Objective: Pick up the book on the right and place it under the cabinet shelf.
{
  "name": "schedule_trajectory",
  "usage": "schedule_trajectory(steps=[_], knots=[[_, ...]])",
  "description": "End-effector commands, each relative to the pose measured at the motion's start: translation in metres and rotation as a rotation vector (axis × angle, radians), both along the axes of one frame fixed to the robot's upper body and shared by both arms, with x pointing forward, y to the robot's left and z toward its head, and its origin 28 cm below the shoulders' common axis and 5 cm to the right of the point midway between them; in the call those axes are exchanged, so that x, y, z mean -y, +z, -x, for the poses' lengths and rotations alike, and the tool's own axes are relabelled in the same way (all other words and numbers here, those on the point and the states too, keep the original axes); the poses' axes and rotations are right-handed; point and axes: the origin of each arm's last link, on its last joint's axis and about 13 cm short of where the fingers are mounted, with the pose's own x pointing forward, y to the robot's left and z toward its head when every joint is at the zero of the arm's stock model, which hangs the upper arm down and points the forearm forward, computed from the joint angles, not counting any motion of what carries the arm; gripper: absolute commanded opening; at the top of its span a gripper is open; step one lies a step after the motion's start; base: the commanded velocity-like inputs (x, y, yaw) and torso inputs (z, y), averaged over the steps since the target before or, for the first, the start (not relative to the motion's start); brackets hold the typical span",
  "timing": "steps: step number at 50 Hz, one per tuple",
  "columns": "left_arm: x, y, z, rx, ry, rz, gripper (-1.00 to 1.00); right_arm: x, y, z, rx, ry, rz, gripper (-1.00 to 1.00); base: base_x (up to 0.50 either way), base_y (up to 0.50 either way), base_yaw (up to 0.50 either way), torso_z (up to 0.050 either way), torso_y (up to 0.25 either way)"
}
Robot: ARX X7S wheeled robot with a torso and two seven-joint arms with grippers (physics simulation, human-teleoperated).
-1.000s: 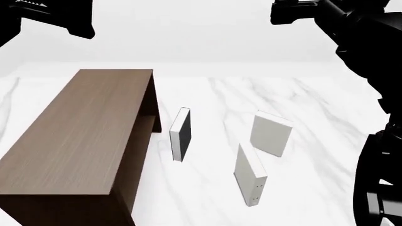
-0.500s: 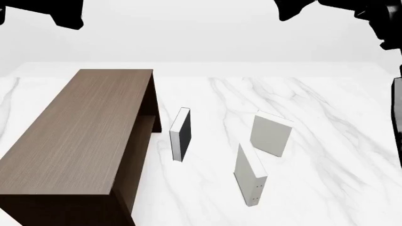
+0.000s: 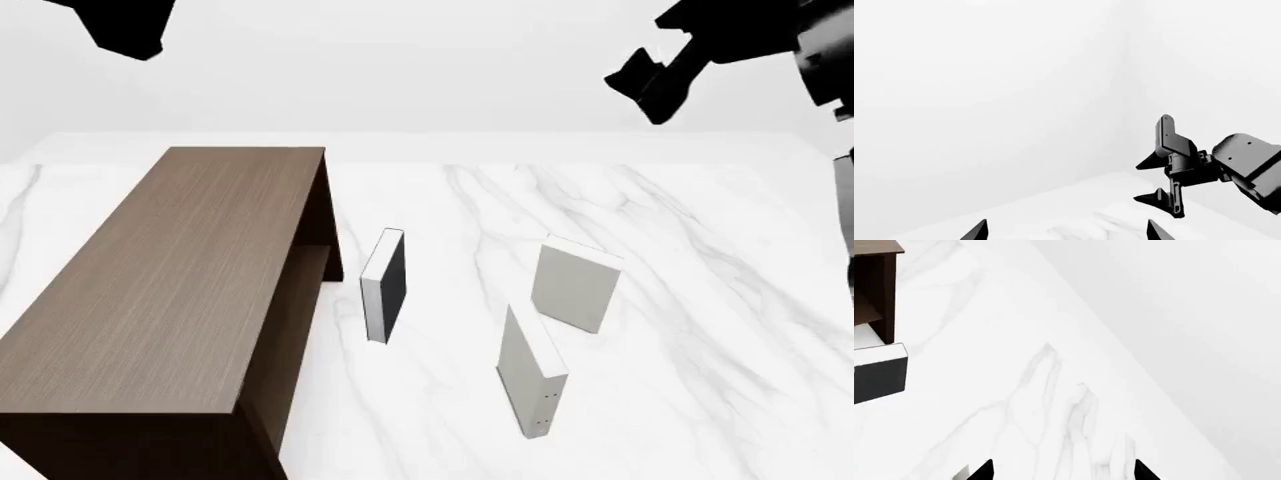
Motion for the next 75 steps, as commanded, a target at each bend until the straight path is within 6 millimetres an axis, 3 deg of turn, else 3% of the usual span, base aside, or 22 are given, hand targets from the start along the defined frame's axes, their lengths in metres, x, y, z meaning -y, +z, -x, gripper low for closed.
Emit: schedule_trajectory(steps=[1, 17, 31, 54, 75], knots=[[0.004, 0.014, 0.021, 0.011, -0.057, -0.034, 1.00, -0.006, -0.011, -0.006, -0.091, 0.026, 0.136, 1.00, 0.00, 0.00, 0.00, 0.000, 0.000], [0.009, 0.025, 0.041, 0.038, -0.043, -0.080, 1.00, -0.012, -0.039, -0.015, -0.149, 0.033, 0.193, 1.00, 0.00, 0.00, 0.00, 0.000, -0.027], [0.007, 0.040, 0.048, 0.069, 0.017, -0.102, 1.00, -0.011, -0.041, -0.016, -0.139, 0.044, 0.210, 1.00, 0.00, 0.00, 0.00, 0.000, -0.113], [0.001, 0.006, 0.041, -0.046, 0.049, -0.007, 1.00, -0.006, -0.051, -0.017, -0.160, 0.023, 0.279, 1.00, 0.00, 0.00, 0.00, 0.000, -0.110], [0.003, 0.004, 0.043, -0.057, 0.046, -0.005, 1.00, -0.005, -0.057, -0.017, -0.183, 0.021, 0.288, 1.00, 0.00, 0.00, 0.00, 0.000, -0.106]])
